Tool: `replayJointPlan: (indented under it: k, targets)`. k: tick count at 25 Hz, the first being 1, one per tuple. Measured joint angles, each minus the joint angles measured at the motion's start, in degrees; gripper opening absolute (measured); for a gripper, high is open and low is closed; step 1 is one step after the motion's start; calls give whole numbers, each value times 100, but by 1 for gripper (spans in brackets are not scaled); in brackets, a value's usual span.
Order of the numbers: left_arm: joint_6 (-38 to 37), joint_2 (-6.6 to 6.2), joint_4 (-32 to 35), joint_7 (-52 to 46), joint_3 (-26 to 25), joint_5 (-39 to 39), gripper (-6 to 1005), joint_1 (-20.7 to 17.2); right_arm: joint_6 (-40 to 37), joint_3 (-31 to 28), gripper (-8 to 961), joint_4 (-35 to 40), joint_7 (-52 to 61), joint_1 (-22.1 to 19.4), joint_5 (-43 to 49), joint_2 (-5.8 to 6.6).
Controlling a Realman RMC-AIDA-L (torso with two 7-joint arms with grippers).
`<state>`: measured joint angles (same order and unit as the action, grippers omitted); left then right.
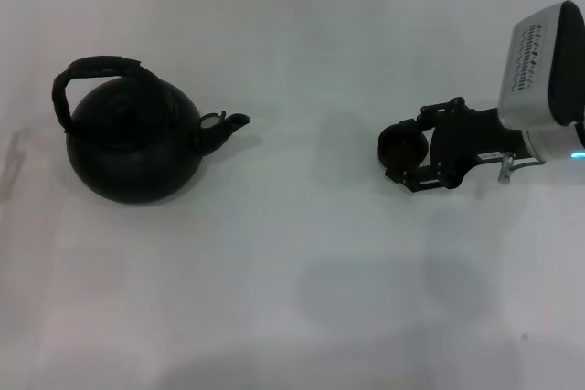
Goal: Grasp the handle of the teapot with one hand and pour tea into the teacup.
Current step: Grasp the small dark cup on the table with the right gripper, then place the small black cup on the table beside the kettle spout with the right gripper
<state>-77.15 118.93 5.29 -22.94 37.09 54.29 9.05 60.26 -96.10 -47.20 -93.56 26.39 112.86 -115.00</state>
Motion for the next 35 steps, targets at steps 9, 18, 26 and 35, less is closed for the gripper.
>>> replayJointPlan:
  k: [9,18,26,35]
  targets:
    - [7,8,2,0,0,10,776,0,619,-146,725,-636,591,-17,3,18]
    - [8,8,7,0,0,13,776,38,630,174,732,-790,914,181,-51,-42]
    - [8,7,-1,0,0,12,776,68,-72,1065,738,-785,1321,454,-89,-80]
    - [7,7,-19,0,0,13,776,87,-750,1849,744,-714,1627,746,-236,-84]
